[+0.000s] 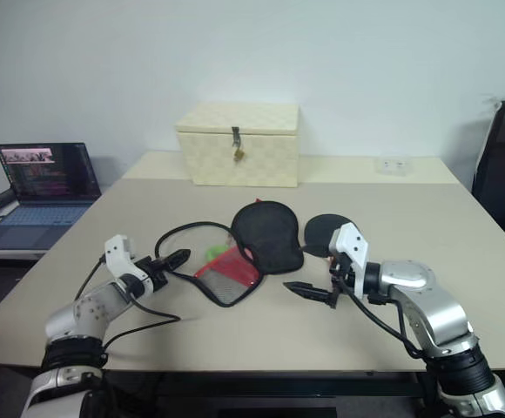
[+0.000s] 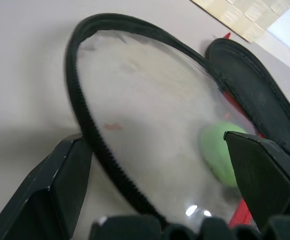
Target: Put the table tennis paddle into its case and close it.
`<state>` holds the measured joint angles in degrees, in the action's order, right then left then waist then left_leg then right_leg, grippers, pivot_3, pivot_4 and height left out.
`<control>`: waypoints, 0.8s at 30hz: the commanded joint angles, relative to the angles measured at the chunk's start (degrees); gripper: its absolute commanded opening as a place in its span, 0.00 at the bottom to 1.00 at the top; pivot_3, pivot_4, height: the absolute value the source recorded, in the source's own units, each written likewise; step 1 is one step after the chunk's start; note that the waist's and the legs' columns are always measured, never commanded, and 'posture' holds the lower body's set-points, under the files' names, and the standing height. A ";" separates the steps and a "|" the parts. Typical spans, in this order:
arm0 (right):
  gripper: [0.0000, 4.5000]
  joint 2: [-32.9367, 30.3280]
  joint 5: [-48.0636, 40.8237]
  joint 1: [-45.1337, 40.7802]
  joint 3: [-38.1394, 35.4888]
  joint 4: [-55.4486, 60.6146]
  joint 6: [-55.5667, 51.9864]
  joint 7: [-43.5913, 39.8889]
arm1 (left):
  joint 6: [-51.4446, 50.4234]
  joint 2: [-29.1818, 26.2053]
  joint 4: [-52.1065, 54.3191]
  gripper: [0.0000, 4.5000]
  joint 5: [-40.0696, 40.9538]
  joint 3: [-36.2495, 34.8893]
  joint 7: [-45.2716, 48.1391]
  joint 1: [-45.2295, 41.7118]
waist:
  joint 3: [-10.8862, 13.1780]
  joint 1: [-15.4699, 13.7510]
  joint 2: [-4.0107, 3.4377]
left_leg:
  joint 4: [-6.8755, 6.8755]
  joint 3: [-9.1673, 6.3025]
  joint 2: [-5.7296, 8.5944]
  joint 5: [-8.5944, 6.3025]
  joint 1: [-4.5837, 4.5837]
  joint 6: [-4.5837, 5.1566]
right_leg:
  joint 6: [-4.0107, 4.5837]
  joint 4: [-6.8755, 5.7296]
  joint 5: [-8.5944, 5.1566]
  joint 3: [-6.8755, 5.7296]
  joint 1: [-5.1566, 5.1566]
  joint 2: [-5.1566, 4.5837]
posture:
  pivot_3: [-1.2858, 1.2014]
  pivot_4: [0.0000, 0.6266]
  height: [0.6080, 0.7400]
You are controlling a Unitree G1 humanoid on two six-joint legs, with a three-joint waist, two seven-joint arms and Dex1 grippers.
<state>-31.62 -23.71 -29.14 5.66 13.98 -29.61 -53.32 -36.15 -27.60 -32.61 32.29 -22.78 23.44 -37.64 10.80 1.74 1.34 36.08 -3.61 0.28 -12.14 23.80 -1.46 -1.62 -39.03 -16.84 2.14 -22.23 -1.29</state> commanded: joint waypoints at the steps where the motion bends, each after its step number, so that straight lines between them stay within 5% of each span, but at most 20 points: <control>1: 1.00 -1.06 -0.76 0.17 -1.76 3.12 0.29 0.46 | 0.95 -2.02 -2.26 0.70 -0.97 -0.19 1.70 -3.26 | 0.00 -0.01 0.00 | 0.00 0.00 0.01 0.00 0.00 -0.01 | 0.00 0.00 0.00 -0.01 0.00 0.00 | 0.52 0.24 1.00; 10: 1.00 -1.86 -1.09 0.31 -1.88 3.39 0.35 0.78 | -0.10 -5.75 -9.79 0.01 -4.40 3.52 10.90 -8.95 | 0.00 -0.03 0.00 | 0.00 0.03 0.03 0.01 0.01 -0.02 | -0.01 0.00 0.00 -0.10 -0.01 0.02 | 0.52 0.24 1.00; 24: 1.00 -3.16 -1.52 1.08 -2.21 4.10 0.00 0.68 | 9.60 -12.60 -32.87 0.01 -18.12 14.42 29.38 -25.38 | 0.01 0.01 0.01 | -0.01 0.11 0.08 0.02 0.04 -0.03 | -0.03 -0.01 -0.01 -0.14 -0.05 0.15 | 0.52 0.24 1.00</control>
<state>-34.10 -24.02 -27.96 5.41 15.45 -29.62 -52.49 -29.27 -38.83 -64.14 15.86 -8.91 51.95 -60.63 10.81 1.75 1.35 36.06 -3.51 0.36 -12.12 23.85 -1.48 -1.65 -39.04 -16.85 2.00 -22.29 -1.14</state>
